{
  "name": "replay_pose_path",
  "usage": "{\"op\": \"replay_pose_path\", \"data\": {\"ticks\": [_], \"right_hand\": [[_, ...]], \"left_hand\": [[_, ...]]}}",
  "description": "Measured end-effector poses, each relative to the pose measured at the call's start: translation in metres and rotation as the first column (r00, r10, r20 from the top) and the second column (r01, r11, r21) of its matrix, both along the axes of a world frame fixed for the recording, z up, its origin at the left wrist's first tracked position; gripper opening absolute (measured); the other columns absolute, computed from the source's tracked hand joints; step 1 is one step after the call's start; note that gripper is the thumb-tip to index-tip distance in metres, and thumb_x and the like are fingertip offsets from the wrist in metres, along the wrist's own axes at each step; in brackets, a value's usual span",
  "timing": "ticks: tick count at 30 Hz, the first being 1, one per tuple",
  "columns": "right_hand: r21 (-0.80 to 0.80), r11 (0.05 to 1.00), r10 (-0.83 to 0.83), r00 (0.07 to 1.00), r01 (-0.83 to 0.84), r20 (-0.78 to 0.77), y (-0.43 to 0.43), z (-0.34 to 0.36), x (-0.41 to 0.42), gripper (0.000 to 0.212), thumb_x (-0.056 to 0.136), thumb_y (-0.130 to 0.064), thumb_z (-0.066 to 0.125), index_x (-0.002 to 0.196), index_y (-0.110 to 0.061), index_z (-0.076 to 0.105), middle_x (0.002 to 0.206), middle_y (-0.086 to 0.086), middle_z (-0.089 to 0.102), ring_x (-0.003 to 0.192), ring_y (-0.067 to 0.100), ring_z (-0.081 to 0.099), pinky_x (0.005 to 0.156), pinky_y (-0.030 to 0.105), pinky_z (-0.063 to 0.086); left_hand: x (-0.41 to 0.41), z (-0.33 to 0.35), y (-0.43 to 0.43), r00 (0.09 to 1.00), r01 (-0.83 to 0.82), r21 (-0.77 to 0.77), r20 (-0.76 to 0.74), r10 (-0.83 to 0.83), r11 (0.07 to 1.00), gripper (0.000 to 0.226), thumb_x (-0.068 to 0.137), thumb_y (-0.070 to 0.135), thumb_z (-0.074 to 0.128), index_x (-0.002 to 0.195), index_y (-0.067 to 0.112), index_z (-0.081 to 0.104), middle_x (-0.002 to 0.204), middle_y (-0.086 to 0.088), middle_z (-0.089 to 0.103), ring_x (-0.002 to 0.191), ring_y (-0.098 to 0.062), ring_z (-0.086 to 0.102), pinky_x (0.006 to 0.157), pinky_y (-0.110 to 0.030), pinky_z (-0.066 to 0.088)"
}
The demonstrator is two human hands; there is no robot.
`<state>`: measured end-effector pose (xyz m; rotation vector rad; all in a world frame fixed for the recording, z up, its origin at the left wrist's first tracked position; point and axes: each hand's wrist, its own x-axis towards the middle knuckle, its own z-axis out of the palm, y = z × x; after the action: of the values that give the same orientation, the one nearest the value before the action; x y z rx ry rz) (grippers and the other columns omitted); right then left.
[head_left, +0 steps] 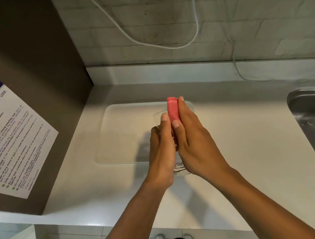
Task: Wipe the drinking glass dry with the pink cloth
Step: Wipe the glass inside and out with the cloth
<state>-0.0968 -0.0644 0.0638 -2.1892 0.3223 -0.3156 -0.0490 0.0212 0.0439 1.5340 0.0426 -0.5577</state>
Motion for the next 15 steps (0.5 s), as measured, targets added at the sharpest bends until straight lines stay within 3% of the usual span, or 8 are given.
{"op": "replay_pose_path", "data": {"ticks": [3, 4, 6, 9, 11, 13, 15], "right_hand": [[-0.005, 0.999, 0.041, 0.999, -0.041, 0.001, 0.002, 0.002, 0.004, 0.058, 0.111, -0.049, 0.025, 0.164, -0.041, 0.002, 0.17, -0.015, 0.02, 0.149, 0.005, 0.034, 0.114, 0.015, 0.034], [0.025, 0.999, 0.044, 0.999, -0.044, -0.013, 0.0, 0.005, 0.006, 0.058, 0.109, -0.053, 0.023, 0.163, -0.045, 0.002, 0.167, -0.02, 0.025, 0.144, 0.006, 0.042, 0.112, 0.02, 0.04], [0.104, 0.993, 0.056, 0.998, -0.052, -0.032, -0.008, 0.011, 0.01, 0.054, 0.106, -0.061, 0.019, 0.158, -0.056, 0.006, 0.157, -0.029, 0.039, 0.128, 0.0, 0.054, 0.1, 0.015, 0.045], [0.241, 0.968, 0.085, 0.995, -0.068, -0.059, -0.019, 0.01, 0.006, 0.052, 0.105, -0.064, 0.017, 0.154, -0.055, 0.03, 0.125, -0.01, 0.073, 0.106, 0.0, 0.07, 0.096, 0.028, 0.055], [0.258, 0.961, 0.123, 0.988, -0.095, -0.097, -0.016, 0.001, -0.007, 0.054, 0.103, -0.067, 0.018, 0.152, -0.053, 0.035, 0.131, -0.015, 0.07, 0.114, -0.002, 0.067, 0.106, 0.036, 0.054], [0.232, 0.962, 0.174, 0.98, -0.147, -0.101, -0.007, -0.005, -0.021, 0.053, 0.102, -0.069, 0.018, 0.154, -0.063, 0.013, 0.156, -0.022, 0.047, 0.136, 0.002, 0.053, 0.117, 0.038, 0.044], [0.221, 0.962, 0.181, 0.98, -0.16, -0.08, -0.003, -0.008, -0.026, 0.055, 0.102, -0.068, 0.019, 0.154, -0.065, 0.0, 0.167, -0.026, 0.024, 0.15, 0.005, 0.035, 0.123, 0.042, 0.034]], "left_hand": [[0.002, 0.004, 0.0, 0.997, -0.053, -0.049, -0.065, 0.05, 0.997, 0.078, 0.088, 0.086, 0.036, 0.134, 0.03, 0.066, 0.122, 0.001, 0.078, 0.103, -0.015, 0.077, 0.086, -0.037, 0.063], [0.005, 0.006, 0.001, 0.994, -0.069, -0.051, -0.083, 0.065, 0.996, 0.078, 0.09, 0.085, 0.036, 0.128, 0.027, 0.07, 0.116, -0.001, 0.081, 0.1, -0.017, 0.079, 0.083, -0.037, 0.064], [0.012, 0.009, 0.002, 0.991, -0.077, -0.071, -0.118, 0.068, 0.994, 0.08, 0.093, 0.083, 0.036, 0.118, 0.019, 0.076, 0.107, -0.008, 0.084, 0.098, -0.023, 0.082, 0.083, -0.042, 0.064], [0.027, 0.015, 0.002, 0.976, -0.104, -0.157, -0.208, 0.07, 0.982, 0.086, 0.091, 0.085, 0.037, 0.105, 0.013, 0.082, 0.098, -0.017, 0.085, 0.086, -0.029, 0.084, 0.067, -0.043, 0.067], [0.041, 0.017, 0.004, 0.961, -0.138, -0.193, -0.263, 0.084, 0.972, 0.089, 0.091, 0.086, 0.036, 0.111, 0.01, 0.079, 0.096, -0.015, 0.085, 0.079, -0.027, 0.084, 0.056, -0.037, 0.065], [0.051, 0.015, 0.005, 0.961, -0.143, -0.175, -0.258, 0.094, 0.974, 0.092, 0.092, 0.086, 0.031, 0.117, 0.009, 0.074, 0.097, -0.011, 0.086, 0.078, -0.024, 0.084, 0.055, -0.034, 0.064], [0.051, 0.011, 0.005, 0.965, -0.113, -0.141, -0.252, 0.075, 0.984, 0.094, 0.09, 0.089, 0.027, 0.116, 0.013, 0.077, 0.1, -0.01, 0.086, 0.082, -0.024, 0.084, 0.057, -0.033, 0.065]]}}
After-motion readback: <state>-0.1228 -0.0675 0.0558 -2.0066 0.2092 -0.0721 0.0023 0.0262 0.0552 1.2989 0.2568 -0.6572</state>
